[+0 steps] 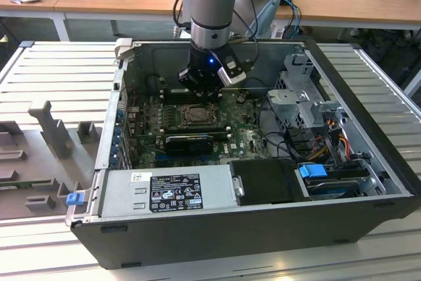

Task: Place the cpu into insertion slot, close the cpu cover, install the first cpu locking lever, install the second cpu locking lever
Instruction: 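Install the first cpu locking lever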

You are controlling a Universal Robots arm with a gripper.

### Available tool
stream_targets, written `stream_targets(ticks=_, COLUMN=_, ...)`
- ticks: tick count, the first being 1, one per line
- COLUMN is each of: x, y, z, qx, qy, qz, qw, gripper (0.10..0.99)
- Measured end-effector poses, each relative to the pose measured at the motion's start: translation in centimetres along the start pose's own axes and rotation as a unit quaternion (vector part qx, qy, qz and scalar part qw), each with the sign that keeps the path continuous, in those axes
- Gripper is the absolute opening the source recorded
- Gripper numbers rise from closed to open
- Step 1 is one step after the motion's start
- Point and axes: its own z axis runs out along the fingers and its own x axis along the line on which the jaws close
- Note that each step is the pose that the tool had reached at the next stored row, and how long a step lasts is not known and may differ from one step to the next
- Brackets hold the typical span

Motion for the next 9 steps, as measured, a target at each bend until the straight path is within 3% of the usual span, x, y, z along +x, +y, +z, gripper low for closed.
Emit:
stream_targets(ticks=7, x=0.0, y=-0.02, z=-0.19, qx=0.0, qy=0.0012, qz=0.0, qw=1.0, gripper=0.106)
stream_targets(ticks=9, x=-0.02, y=-0.03, z=-0.15, qx=0.0035, qy=0.0015, qz=0.0, qw=1.0, gripper=0.106)
